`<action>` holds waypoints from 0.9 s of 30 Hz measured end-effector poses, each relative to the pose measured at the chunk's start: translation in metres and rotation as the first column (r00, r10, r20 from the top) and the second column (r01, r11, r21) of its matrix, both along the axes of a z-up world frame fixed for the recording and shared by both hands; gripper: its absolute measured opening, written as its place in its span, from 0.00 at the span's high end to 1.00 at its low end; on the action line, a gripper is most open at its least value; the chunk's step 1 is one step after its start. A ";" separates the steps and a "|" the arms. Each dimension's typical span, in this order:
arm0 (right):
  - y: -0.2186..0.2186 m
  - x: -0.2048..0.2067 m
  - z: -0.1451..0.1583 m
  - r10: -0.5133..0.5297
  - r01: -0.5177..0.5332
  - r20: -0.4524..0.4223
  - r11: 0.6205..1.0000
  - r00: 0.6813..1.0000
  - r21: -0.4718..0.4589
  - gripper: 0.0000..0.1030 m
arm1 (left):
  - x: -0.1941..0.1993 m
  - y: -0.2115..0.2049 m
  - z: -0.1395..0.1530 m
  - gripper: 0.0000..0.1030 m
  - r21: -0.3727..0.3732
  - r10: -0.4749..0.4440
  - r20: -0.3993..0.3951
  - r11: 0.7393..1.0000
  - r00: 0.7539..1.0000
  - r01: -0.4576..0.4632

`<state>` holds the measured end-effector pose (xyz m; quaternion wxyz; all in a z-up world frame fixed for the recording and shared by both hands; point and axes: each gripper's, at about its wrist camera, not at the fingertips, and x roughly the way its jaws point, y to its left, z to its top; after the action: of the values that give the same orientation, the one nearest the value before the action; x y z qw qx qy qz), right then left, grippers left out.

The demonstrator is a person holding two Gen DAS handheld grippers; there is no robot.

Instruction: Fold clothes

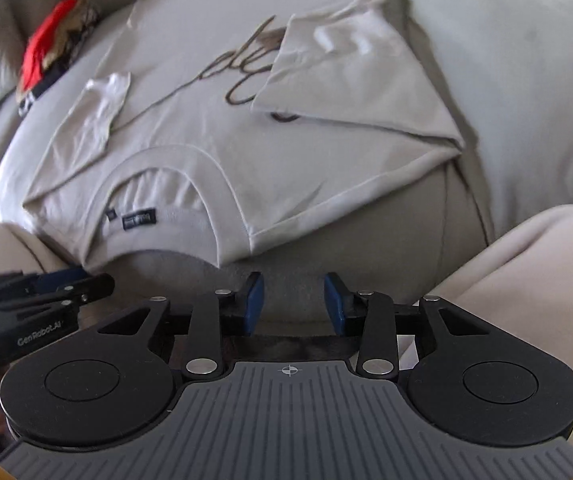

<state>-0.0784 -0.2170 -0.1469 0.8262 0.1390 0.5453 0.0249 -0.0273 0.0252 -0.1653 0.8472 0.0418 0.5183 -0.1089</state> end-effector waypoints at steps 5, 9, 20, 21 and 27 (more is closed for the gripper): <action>0.007 0.000 0.020 0.010 -0.010 0.149 1.000 0.989 -0.002 0.61 | -0.001 0.005 0.017 0.67 -0.001 0.039 0.137 0.999 0.990 -0.040; 0.022 0.018 0.015 0.035 -0.027 0.182 0.999 0.983 -0.045 0.61 | 0.010 0.001 0.014 0.66 0.030 0.046 0.164 0.998 0.985 -0.051; 0.022 0.006 0.019 0.071 -0.069 0.075 0.997 0.995 -0.028 0.58 | 0.005 0.002 0.008 0.66 0.034 0.014 0.037 0.999 0.999 -0.015; 0.021 0.005 0.023 0.067 -0.066 0.091 0.998 0.994 -0.017 0.56 | 0.003 0.002 0.010 0.66 0.029 0.013 0.038 0.999 0.999 -0.014; 0.023 0.003 0.059 0.077 -0.077 0.186 0.997 0.980 -0.008 0.48 | 0.004 0.009 0.039 0.65 -0.023 0.022 0.082 1.000 0.996 -0.020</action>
<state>-0.0751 -0.1943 -0.0878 0.8720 0.1146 0.4708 0.0695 -0.0234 0.0341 -0.1261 0.8693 0.0313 0.4821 -0.1040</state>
